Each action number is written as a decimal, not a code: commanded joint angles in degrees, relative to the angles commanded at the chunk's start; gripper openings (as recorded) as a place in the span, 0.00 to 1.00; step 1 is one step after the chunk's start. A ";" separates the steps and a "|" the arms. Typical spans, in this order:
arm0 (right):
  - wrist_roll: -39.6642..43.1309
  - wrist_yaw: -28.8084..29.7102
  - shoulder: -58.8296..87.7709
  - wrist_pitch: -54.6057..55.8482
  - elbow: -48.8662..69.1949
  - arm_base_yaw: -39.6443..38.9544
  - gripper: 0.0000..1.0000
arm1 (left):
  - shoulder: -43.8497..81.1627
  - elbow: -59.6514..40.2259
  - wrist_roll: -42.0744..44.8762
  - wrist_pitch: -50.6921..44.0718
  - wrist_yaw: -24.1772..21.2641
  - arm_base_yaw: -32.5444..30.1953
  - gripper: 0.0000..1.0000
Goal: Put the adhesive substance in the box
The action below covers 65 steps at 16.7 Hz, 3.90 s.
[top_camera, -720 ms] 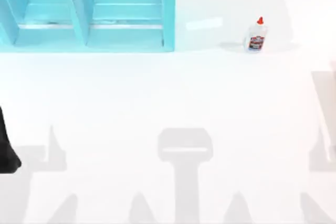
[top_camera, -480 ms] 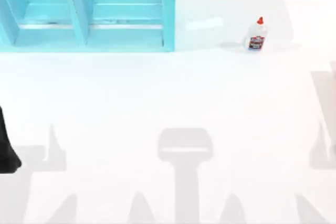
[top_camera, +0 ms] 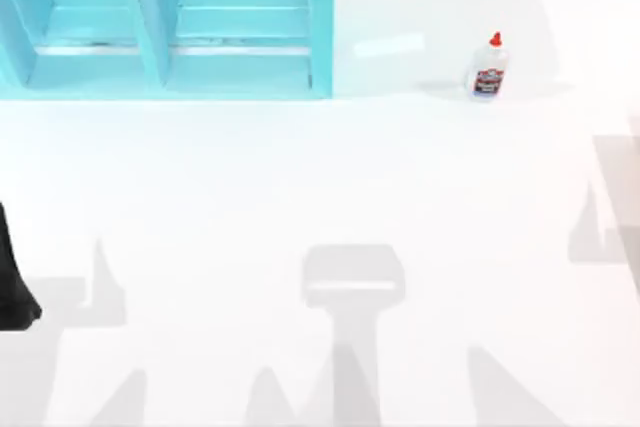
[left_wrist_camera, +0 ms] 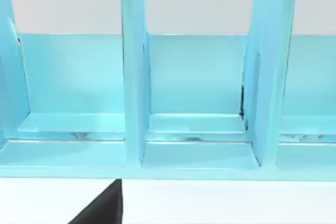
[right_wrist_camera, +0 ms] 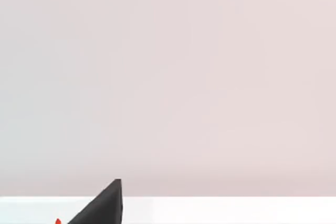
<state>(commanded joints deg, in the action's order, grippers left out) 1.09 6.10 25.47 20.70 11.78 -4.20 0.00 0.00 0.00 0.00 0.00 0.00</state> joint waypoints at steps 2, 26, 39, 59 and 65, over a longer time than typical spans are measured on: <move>-0.67 1.52 10.87 5.77 2.57 -2.29 1.00 | 0.00 0.00 0.00 0.00 0.00 0.00 1.00; -0.58 20.22 118.28 73.64 37.20 -19.74 1.00 | 0.00 0.00 0.00 0.00 0.00 0.00 1.00; -0.68 18.95 122.18 70.56 44.13 -18.59 1.00 | 0.00 0.00 0.00 0.00 0.00 0.00 1.00; -0.56 14.80 126.56 56.68 62.56 -14.39 0.40 | 0.00 0.00 0.00 0.00 0.00 0.00 1.00; -0.56 14.80 126.56 56.68 62.56 -14.39 0.00 | 0.00 0.00 0.00 0.00 0.00 0.00 1.00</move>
<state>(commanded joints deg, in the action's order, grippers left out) 0.53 20.91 152.03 77.38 74.35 -18.60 0.00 0.00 0.00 0.00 0.00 0.00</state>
